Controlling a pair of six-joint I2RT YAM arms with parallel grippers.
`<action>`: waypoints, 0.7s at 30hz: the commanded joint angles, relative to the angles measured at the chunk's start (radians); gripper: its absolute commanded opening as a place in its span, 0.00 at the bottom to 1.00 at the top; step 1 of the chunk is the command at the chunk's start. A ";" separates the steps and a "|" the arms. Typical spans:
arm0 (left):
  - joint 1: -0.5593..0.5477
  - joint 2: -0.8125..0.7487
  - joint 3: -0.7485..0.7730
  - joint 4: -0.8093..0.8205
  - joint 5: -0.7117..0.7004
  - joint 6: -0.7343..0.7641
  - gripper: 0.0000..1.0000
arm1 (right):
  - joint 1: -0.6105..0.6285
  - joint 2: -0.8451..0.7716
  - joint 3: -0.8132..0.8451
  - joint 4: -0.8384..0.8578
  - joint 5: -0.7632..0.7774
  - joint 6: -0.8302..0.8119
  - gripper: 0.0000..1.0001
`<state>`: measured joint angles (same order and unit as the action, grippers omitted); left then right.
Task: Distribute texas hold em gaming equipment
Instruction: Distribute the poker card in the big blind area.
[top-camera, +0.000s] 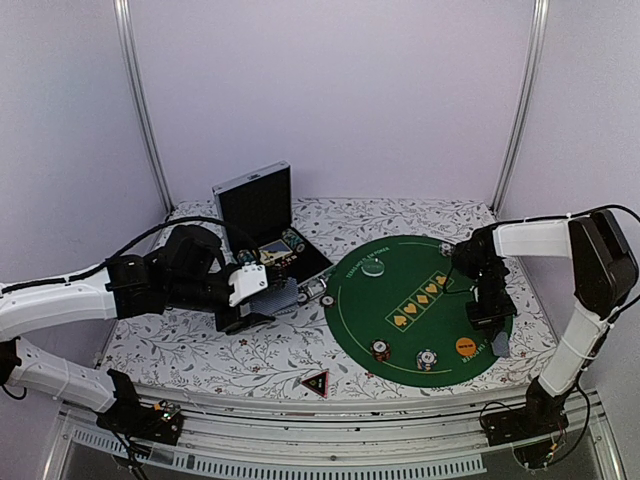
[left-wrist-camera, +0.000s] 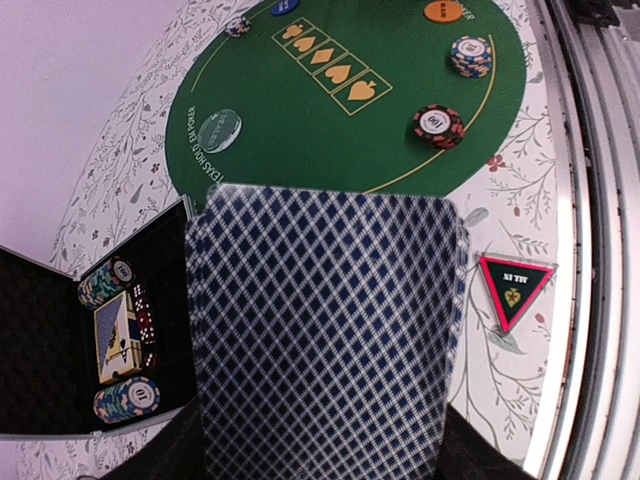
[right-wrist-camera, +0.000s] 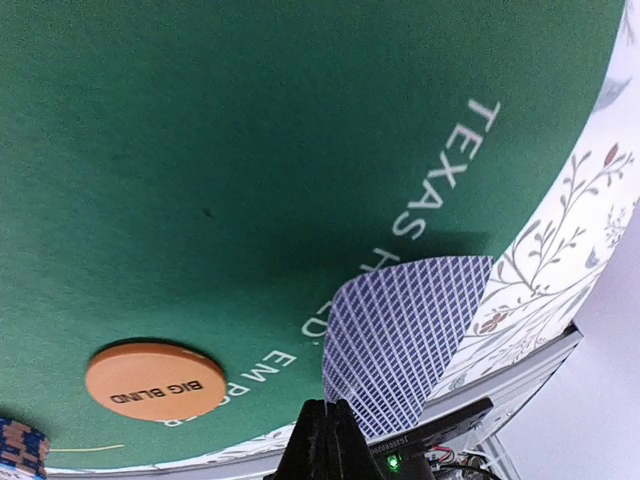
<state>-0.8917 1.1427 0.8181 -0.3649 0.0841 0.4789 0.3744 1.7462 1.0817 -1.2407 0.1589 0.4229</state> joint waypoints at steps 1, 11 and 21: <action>0.011 -0.015 0.001 0.002 0.021 0.005 0.65 | 0.001 -0.034 -0.046 0.012 -0.052 0.029 0.03; 0.011 -0.011 0.000 0.000 0.022 0.005 0.65 | -0.002 0.016 -0.047 0.049 -0.029 0.022 0.08; 0.009 -0.011 -0.002 -0.001 0.027 0.010 0.65 | 0.022 -0.072 0.111 0.018 -0.032 0.005 0.49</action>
<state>-0.8917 1.1427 0.8181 -0.3740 0.0975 0.4793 0.3740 1.7473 1.0725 -1.2118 0.1200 0.4271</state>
